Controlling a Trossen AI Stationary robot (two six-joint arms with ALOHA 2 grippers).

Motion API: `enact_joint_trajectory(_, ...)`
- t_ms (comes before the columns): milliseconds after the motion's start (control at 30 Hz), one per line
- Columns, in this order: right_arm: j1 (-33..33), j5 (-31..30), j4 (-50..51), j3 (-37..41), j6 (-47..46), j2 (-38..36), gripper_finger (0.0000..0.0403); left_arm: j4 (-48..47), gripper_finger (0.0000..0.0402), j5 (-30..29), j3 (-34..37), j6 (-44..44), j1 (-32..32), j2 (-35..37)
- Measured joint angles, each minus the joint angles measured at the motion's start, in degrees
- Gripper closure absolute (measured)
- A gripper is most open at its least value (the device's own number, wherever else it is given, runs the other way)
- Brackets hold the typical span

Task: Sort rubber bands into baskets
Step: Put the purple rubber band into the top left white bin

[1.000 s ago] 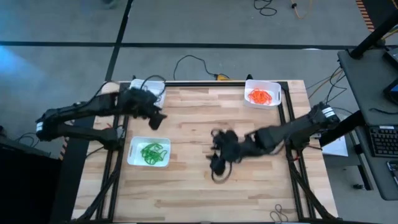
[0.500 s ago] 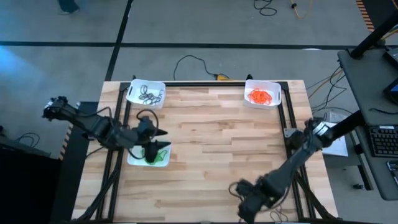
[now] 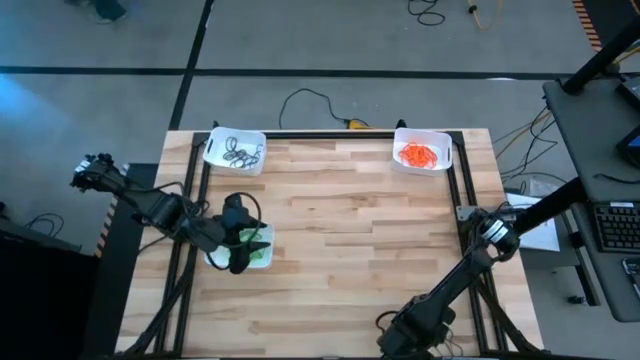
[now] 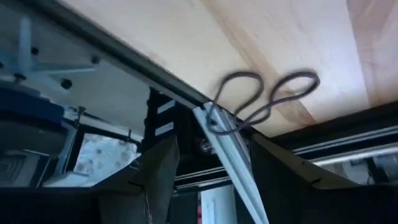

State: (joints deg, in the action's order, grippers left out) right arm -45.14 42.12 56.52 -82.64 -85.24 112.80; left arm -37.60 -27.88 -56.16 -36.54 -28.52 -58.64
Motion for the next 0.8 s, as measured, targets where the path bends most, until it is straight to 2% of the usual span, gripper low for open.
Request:
enact_joint_trajectory(100, -0.18, 1.25, -0.64, 1.00, -0.45, 0.71, 0.0211, -1.37, 0.0169, 0.02, 0.00, 1.33, -0.29, 0.18)
enact_joint_trajectory(200, -0.24, 4.43, -5.91, 2.72, -2.64, 0.60, 0.0211, -2.77, 0.0169, 0.05, 0.00, 1.48, -0.34, 0.34)
enact_joint_trajectory(400, -1.71, 4.62, -12.35, 6.42, -8.46, 0.56, 0.0211, -3.82, 0.0169, 0.39, 0.02, -0.55, -1.77, 0.43)
enact_joint_trajectory(567, -3.35, 4.44, -14.23, 9.11, -9.03, 0.65, 0.0216, -3.83, 0.0169, 0.40, 0.02, -1.51, -3.47, 0.43)
enact_joint_trajectory(800, -4.11, 3.85, -17.31, 12.73, -8.69, 0.65, 0.0277, -3.83, 0.0169, 0.27, 0.02, -3.26, -4.93, 0.25)
